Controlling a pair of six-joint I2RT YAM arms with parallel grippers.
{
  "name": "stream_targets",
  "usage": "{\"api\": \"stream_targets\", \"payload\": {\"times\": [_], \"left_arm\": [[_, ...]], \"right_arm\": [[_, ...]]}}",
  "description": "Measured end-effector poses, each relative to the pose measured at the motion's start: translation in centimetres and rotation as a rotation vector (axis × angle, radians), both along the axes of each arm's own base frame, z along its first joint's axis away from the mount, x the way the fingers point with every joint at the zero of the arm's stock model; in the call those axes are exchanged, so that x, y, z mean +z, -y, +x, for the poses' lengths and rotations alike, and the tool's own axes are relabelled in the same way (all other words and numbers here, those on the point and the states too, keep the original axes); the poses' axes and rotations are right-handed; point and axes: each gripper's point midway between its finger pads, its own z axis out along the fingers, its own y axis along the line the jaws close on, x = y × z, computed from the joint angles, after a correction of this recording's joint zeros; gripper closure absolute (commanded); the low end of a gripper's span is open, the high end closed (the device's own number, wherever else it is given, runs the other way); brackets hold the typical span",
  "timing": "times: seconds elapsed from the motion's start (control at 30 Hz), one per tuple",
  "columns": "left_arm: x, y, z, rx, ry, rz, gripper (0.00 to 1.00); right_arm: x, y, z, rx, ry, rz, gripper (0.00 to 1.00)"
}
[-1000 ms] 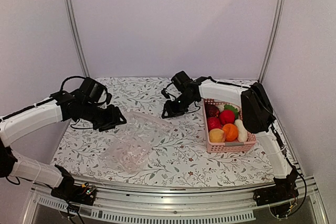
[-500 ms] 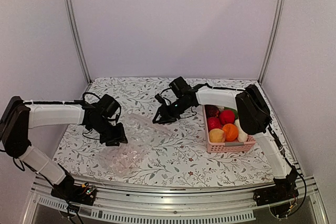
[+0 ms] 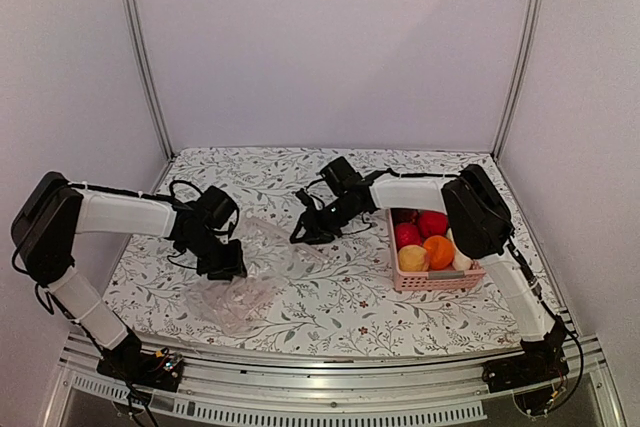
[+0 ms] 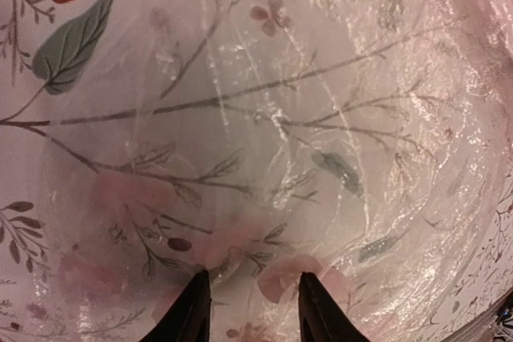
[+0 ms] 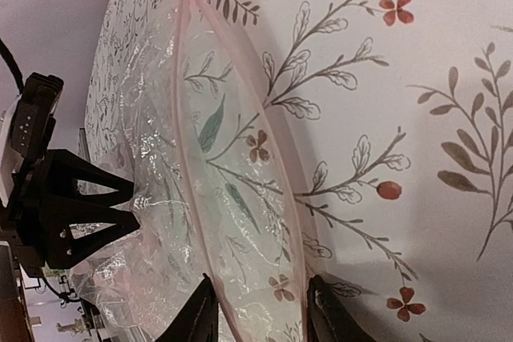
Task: Place the food in the zip-top bag and seal the zipper
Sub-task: Adjust the zipper food storage bag at the center of the board.
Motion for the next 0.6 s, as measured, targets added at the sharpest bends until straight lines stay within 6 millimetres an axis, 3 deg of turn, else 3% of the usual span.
{"api": "stream_targets", "payload": {"times": [0.2, 0.6], "left_arm": [[0.0, 0.3, 0.5, -0.034, 0.027, -0.004, 0.64], [-0.1, 1.9, 3.1, -0.125, 0.104, -0.011, 0.67]], "right_arm": [[0.1, 1.4, 0.9, -0.071, 0.021, -0.03, 0.65], [-0.1, 4.1, 5.3, -0.219, 0.056, -0.068, 0.62]]}}
